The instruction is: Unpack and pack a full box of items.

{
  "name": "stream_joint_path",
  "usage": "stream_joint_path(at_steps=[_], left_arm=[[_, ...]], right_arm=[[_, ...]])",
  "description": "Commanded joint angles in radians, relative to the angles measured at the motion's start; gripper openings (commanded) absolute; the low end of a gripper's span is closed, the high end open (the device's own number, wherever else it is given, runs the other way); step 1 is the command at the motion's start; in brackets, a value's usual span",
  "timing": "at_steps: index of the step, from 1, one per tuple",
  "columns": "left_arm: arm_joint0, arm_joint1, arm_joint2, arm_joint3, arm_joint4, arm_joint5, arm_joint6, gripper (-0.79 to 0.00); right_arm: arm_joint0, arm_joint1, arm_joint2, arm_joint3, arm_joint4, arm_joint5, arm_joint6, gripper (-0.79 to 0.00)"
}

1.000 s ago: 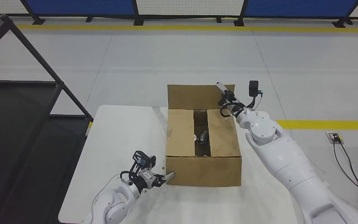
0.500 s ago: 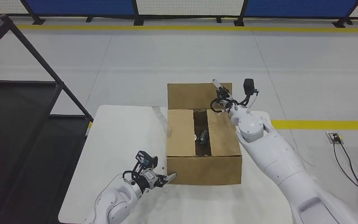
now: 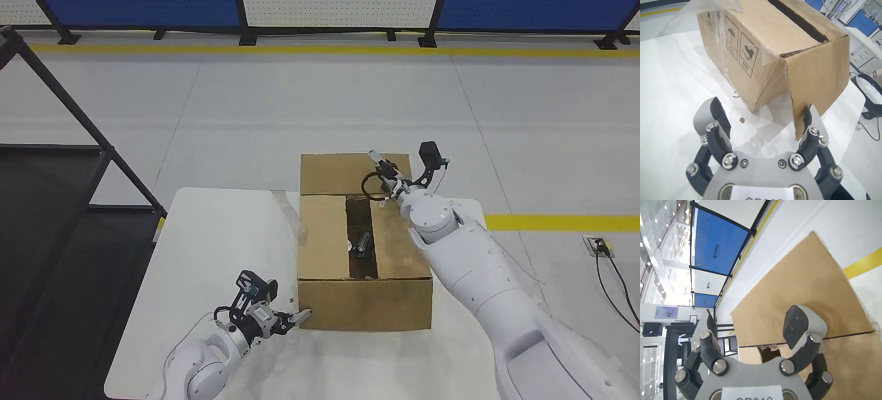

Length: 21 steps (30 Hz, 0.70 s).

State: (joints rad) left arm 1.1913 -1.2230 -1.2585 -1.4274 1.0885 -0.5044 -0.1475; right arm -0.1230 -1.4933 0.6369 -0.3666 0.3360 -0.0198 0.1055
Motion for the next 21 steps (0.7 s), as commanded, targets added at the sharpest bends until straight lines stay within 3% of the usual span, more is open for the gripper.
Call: stream_joint_path(at_steps=[1, 5, 11, 21], left_arm=[[-0.002, 0.0, 0.002, 0.001, 0.002, -0.003, 0.0, 0.0], [-0.004, 0.002, 0.002, 0.002, 0.002, -0.006, 0.004, 0.0], [-0.002, 0.003, 0.0, 0.003, 0.003, -0.005, 0.011, 0.0], [0.007, 0.008, -0.007, 0.004, 0.006, 0.0, 0.019, 0.0]], right_arm=[[0.006, -0.009, -0.001, 0.02, -0.005, 0.005, 0.024, 0.0], [0.013, -0.023, 0.011, 0.048, -0.004, -0.043, 0.034, 0.0], [0.007, -0.035, 0.046, 0.062, 0.008, -0.181, -0.074, 0.0], [0.003, -0.055, 0.077, 0.079, -0.024, -0.229, -0.229, 0.0]])
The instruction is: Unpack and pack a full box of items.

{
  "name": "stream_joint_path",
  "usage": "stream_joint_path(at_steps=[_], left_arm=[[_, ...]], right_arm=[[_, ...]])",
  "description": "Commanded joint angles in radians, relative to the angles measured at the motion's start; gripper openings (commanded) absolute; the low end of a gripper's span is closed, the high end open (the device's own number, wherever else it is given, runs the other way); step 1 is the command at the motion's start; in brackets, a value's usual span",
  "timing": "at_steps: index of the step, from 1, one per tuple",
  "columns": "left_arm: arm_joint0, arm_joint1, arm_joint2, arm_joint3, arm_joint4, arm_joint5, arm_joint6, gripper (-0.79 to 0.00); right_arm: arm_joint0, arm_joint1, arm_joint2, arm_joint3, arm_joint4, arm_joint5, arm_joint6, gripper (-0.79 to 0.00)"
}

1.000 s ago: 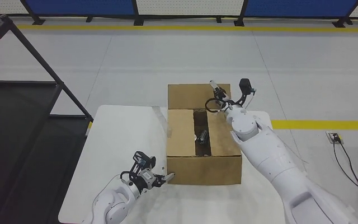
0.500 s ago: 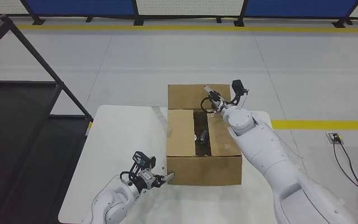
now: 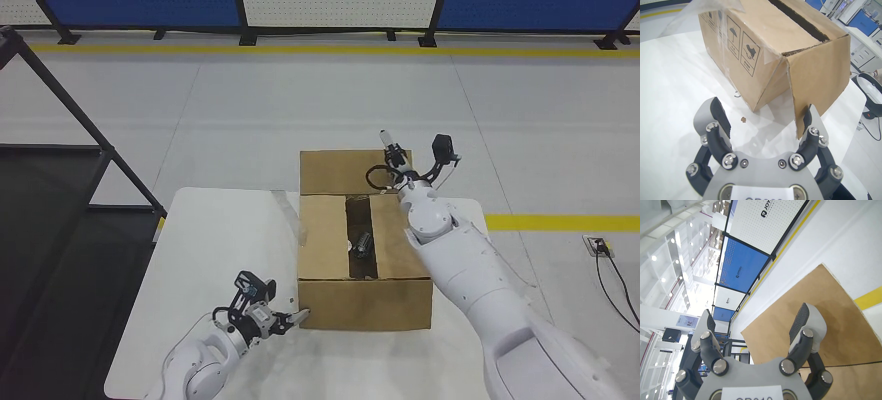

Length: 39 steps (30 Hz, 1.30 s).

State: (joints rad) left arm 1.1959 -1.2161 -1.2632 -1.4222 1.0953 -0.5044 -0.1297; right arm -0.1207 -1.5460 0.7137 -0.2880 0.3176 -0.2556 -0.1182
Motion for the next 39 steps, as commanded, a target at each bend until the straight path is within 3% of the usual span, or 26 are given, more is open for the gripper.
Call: stream_joint_path(at_steps=[1, 10, 16, 23, 27, 34, 39], left_arm=[[0.005, 0.002, -0.005, -0.003, 0.0, 0.0, 0.004, 0.0], [0.046, 0.012, -0.041, -0.025, 0.004, -0.017, 0.035, 0.0], [0.072, 0.019, -0.066, -0.037, 0.002, -0.022, 0.059, 0.0], [0.093, 0.021, -0.108, -0.043, -0.045, 0.033, 0.109, 0.0], [0.091, 0.022, -0.123, -0.043, -0.064, 0.046, 0.12, 0.0], [0.08, 0.024, -0.146, -0.05, -0.086, 0.066, 0.121, 0.0], [0.079, 0.025, -0.156, -0.056, -0.097, 0.076, 0.125, 0.0]], right_arm=[[0.001, -0.006, 0.001, 0.002, -0.01, 0.018, -0.008, 0.0], [0.011, -0.04, -0.008, 0.03, -0.084, 0.088, -0.076, 0.0], [0.018, -0.059, -0.002, 0.057, -0.104, 0.119, -0.053, 0.0], [0.018, -0.054, 0.042, 0.081, -0.062, 0.021, 0.052, 0.0], [0.018, -0.034, 0.077, 0.094, -0.03, -0.073, 0.159, 0.0], [0.009, 0.021, 0.129, 0.087, 0.02, -0.193, 0.635, 0.0], [-0.026, 0.051, 0.134, 0.036, -0.01, -0.242, 0.872, 0.0]])
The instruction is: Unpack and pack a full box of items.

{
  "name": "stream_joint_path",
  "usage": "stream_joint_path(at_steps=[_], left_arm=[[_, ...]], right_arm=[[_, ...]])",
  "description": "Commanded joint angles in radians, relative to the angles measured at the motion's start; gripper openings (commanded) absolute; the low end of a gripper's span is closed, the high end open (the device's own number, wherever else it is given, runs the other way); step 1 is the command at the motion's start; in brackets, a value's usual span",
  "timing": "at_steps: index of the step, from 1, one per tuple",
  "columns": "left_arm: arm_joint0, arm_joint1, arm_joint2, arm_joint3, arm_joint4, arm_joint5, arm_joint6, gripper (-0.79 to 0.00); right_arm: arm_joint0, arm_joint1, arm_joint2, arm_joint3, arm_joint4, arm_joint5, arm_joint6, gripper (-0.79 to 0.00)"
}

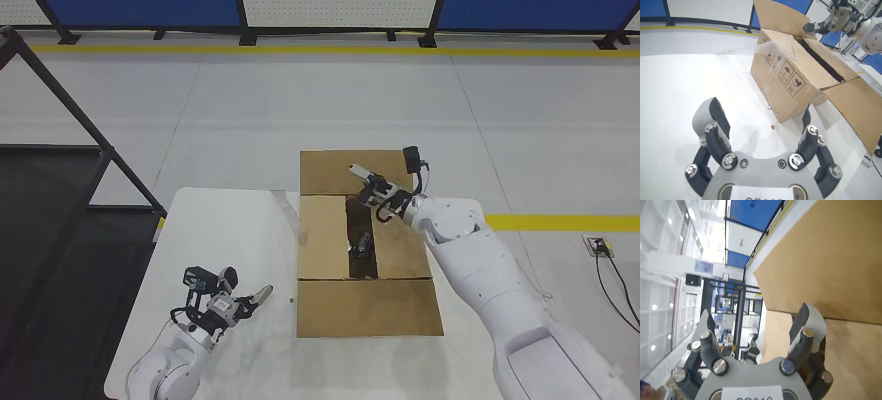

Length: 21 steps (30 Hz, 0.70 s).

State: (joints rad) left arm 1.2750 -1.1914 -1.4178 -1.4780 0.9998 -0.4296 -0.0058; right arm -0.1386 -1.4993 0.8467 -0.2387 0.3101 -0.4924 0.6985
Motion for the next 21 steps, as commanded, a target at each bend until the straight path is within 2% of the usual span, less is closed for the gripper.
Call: stream_joint_path(at_steps=[1, 3, 12, 21], left_arm=[[0.0, 0.0, -0.003, -0.001, -0.003, 0.003, 0.002, 0.0], [0.001, 0.001, -0.006, -0.001, -0.008, 0.002, 0.003, 0.0], [0.009, 0.004, -0.009, 0.001, -0.011, -0.017, -0.011, 0.0], [0.018, 0.004, -0.009, -0.001, -0.016, -0.008, 0.007, 0.0]], right_arm=[[-0.014, 0.01, 0.001, -0.026, -0.011, -0.007, 0.1, 0.0], [-0.025, 0.024, 0.009, -0.055, -0.017, -0.025, 0.158, 0.0], [-0.026, 0.027, 0.012, -0.06, -0.016, -0.029, 0.161, 0.0], [-0.071, 0.049, -0.009, -0.153, -0.148, 0.06, 0.175, 0.0]])
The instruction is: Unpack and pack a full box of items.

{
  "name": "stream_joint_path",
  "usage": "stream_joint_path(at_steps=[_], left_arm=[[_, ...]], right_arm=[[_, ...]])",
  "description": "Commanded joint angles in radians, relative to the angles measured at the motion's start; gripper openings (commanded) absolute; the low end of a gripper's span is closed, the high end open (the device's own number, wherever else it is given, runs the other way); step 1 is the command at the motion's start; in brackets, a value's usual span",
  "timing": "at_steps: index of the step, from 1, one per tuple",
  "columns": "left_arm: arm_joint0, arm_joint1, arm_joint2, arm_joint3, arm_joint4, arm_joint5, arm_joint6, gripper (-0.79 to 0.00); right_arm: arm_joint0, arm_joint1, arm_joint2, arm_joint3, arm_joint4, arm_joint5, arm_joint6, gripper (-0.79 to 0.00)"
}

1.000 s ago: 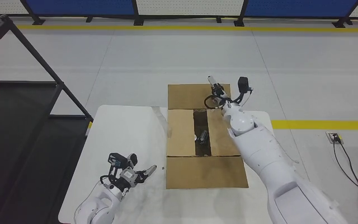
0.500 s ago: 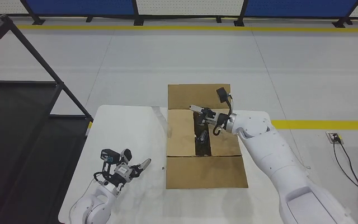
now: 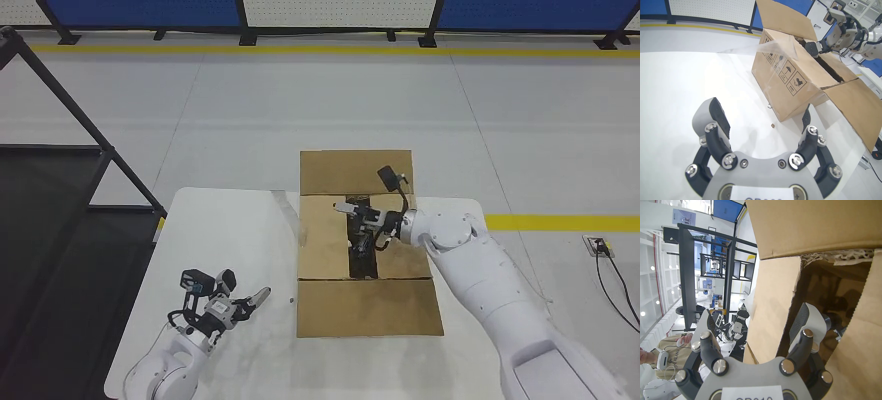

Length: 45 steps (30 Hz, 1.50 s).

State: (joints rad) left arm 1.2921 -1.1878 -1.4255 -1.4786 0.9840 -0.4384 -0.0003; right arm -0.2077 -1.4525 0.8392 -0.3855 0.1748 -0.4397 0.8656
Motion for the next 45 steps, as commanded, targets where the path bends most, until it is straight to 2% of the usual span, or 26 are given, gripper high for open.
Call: stream_joint_path(at_steps=[1, 3, 4, 5, 7, 12, 14, 28, 44, 45], left_arm=[[0.002, 0.001, -0.003, -0.002, -0.001, 0.001, 0.002, 0.0], [0.004, 0.001, -0.005, -0.004, -0.003, 0.002, 0.002, 0.0], [0.005, 0.001, -0.005, -0.005, -0.003, 0.003, 0.003, 0.0], [0.005, 0.001, -0.005, -0.005, -0.002, 0.003, 0.003, 0.0], [0.006, 0.001, -0.006, -0.007, -0.003, 0.005, 0.004, 0.0], [0.009, 0.003, -0.012, -0.011, -0.002, 0.006, 0.005, 0.0], [0.011, 0.004, -0.016, -0.011, -0.004, 0.005, 0.005, 0.0], [0.03, 0.007, -0.043, -0.017, -0.018, 0.014, 0.035, 0.0], [0.044, 0.009, -0.057, -0.015, -0.043, 0.004, 0.049, 0.0], [0.046, 0.009, -0.057, -0.016, -0.045, 0.002, 0.049, 0.0]], right_arm=[[-0.006, 0.005, -0.002, -0.015, -0.023, 0.014, 0.015, 0.0], [-0.019, 0.009, -0.003, -0.035, -0.035, 0.021, 0.041, 0.0], [-0.025, 0.011, -0.002, -0.043, -0.037, 0.028, 0.047, -0.046], [-0.03, 0.012, -0.002, -0.051, -0.041, 0.035, 0.05, -0.185], [-0.04, 0.013, -0.002, -0.066, -0.049, 0.049, 0.05, -0.4], [-0.061, 0.013, -0.001, -0.096, -0.059, 0.072, 0.053, -0.619], [-0.065, 0.013, 0.0, -0.103, -0.063, 0.077, 0.055, -0.776], [-0.098, 0.005, -0.004, -0.161, -0.084, 0.125, 0.072, -0.785], [-0.154, 0.0, 0.007, -0.262, -0.091, 0.181, 0.021, -0.785], [-0.157, 0.001, 0.01, -0.266, -0.092, 0.185, 0.015, -0.517]])
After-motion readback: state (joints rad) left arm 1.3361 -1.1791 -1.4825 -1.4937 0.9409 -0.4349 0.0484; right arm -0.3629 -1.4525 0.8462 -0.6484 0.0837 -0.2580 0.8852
